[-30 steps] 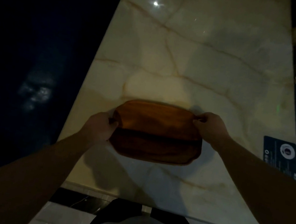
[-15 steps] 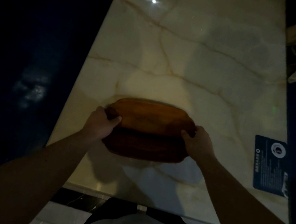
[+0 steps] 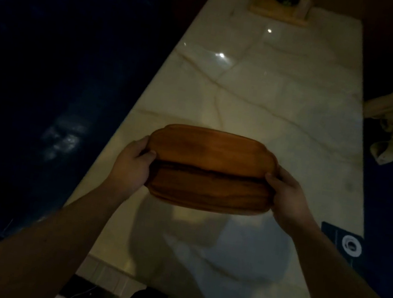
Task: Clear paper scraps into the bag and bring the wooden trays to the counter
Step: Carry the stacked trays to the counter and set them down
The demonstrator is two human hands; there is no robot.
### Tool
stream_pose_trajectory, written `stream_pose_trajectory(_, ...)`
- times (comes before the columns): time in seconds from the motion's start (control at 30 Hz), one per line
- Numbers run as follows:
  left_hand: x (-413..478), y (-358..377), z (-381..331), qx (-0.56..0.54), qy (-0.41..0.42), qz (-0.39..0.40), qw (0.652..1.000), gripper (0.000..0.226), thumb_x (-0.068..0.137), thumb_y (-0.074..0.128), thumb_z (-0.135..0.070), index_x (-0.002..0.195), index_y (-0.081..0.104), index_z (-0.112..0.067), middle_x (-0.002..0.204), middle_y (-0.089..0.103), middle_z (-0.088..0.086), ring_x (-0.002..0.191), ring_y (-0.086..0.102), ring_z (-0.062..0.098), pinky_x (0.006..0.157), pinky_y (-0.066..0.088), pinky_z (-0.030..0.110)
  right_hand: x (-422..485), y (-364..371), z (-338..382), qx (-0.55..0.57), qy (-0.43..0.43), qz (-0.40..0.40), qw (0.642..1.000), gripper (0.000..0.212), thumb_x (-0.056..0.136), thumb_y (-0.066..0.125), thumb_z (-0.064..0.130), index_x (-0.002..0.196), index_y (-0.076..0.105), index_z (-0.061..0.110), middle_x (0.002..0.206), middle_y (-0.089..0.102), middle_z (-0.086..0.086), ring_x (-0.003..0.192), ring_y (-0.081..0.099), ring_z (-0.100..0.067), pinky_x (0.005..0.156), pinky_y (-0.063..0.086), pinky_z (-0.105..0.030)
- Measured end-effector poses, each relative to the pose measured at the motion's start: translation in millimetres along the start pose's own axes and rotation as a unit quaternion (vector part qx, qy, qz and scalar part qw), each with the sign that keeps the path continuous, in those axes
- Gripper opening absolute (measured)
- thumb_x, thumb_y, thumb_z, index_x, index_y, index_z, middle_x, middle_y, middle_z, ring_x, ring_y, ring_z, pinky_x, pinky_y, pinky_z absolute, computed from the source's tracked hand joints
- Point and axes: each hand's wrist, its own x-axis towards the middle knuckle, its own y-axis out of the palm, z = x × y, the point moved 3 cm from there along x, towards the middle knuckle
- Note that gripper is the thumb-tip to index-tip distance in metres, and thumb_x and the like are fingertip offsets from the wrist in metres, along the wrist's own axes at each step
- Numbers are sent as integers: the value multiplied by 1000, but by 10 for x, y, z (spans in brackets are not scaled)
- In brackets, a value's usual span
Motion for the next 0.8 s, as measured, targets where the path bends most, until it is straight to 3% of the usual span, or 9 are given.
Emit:
stream_pose_trajectory(0.1, -135, -46, -297, -55, -9, -20, 998, 33, 100, 35, -7, 126, 52, -16, 105, 61, -8, 93, 60, 6, 80, 49, 20, 53, -6, 380, 21, -37, 76, 996, 40, 93, 47, 5, 130, 56, 17, 120, 68, -9, 110, 65, -25, 91, 55, -41)
stream_pose_trajectory(0.23, -359, -277, -480, -87, -19, -85, 992, 35, 100, 37, -11, 133, 50, -9, 121, 59, 6, 108, 58, 24, 94, 46, 38, 43, 244, 807, 15, -75, 140, 987, 35, 94, 45, 5, 121, 61, 20, 117, 70, -8, 105, 67, -23, 88, 57, -38)
stream_pose_trajectory(0.37, -838, -683, -578, -103, -26, -167, 980, 27, 97, 43, -12, 114, 64, -13, 102, 69, 7, 94, 66, 25, 80, 52, 40, -88, 684, 1050, -17, -77, 173, 982, 29, 94, 48, 9, 118, 65, 13, 112, 71, -12, 98, 70, -25, 83, 52, -38)
stream_pose_trajectory(0.5, -1453, -1234, -706, -136, -30, -298, 944, 22, 95, 45, -11, 100, 66, -16, 87, 69, 8, 78, 66, 21, 62, 50, 33, -456, 1353, 1296, -87, -107, 281, 950, 30, 92, 54, 14, 120, 63, 12, 104, 75, -8, 98, 70, -27, 85, 50, -39)
stream_pose_trajectory(0.6, -2026, -1673, -769, -135, -26, -364, 921, 26, 95, 45, -11, 86, 66, -22, 80, 66, 8, 74, 62, 22, 59, 46, 32, -881, 1927, 1458, -96, -126, 347, 924, 24, 92, 56, 16, 114, 66, 18, 103, 76, -6, 98, 70, -25, 89, 51, -42)
stream_pose_trajectory(0.73, -2943, -2327, -716, -122, -46, -413, 901, 24, 95, 45, -16, 93, 69, -17, 85, 70, 16, 77, 67, 32, 69, 55, 47, -1564, 2719, 1534, -128, -157, 412, 888, 23, 91, 59, 24, 111, 69, 20, 105, 75, -8, 98, 70, -28, 97, 48, -53)
stream_pose_trajectory(0.8, -3511, -2633, -676, -107, -41, -451, 885, 23, 95, 46, -18, 94, 69, -16, 78, 71, 14, 63, 68, 23, 53, 53, 36, -2018, 3139, 1485, -141, -156, 443, 872, 21, 92, 58, 26, 106, 71, 16, 102, 75, -12, 96, 70, -31, 96, 48, -57)
